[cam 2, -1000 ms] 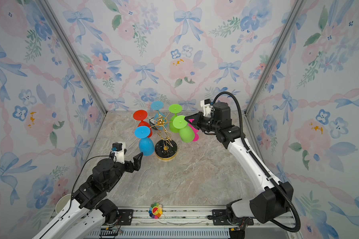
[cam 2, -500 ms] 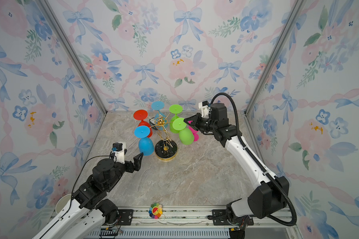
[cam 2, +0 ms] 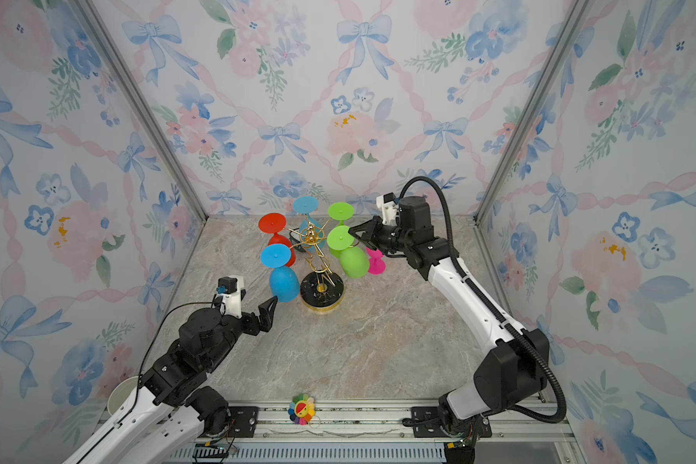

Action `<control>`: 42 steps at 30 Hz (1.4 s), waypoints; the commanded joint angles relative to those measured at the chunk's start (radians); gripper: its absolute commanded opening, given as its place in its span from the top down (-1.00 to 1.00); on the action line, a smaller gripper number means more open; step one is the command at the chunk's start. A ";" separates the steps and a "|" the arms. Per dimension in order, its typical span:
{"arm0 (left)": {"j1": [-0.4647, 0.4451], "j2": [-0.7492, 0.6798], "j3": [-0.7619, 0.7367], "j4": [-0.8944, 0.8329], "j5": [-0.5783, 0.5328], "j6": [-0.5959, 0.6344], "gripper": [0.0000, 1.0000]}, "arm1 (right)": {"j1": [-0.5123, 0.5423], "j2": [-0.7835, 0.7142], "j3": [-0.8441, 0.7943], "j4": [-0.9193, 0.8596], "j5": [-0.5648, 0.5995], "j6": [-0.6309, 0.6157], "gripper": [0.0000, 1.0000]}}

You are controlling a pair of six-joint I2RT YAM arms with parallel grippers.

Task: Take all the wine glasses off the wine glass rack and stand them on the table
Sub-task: 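Close the right gripper on the green glass base and pull it off the hook, then bring the green glass toward the robot while the left gripper reaches to meet it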

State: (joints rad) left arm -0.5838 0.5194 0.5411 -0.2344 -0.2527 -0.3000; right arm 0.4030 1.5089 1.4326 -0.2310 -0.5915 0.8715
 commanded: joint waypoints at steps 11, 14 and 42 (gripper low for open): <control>0.007 -0.005 0.016 0.001 0.014 0.000 -0.96 | 0.033 -0.015 0.038 -0.027 -0.017 -0.036 1.00; 0.006 -0.006 0.021 0.001 0.028 -0.003 -0.96 | 0.032 -0.044 0.021 -0.053 -0.012 -0.058 1.00; 0.006 0.073 0.117 0.001 0.588 -0.124 -0.84 | 0.079 -0.443 -0.338 -0.212 0.119 -0.436 1.00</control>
State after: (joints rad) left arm -0.5827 0.5735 0.6334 -0.2340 0.2386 -0.3779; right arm 0.4572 1.0954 1.1282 -0.4503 -0.5232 0.5148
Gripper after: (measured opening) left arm 0.925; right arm 0.048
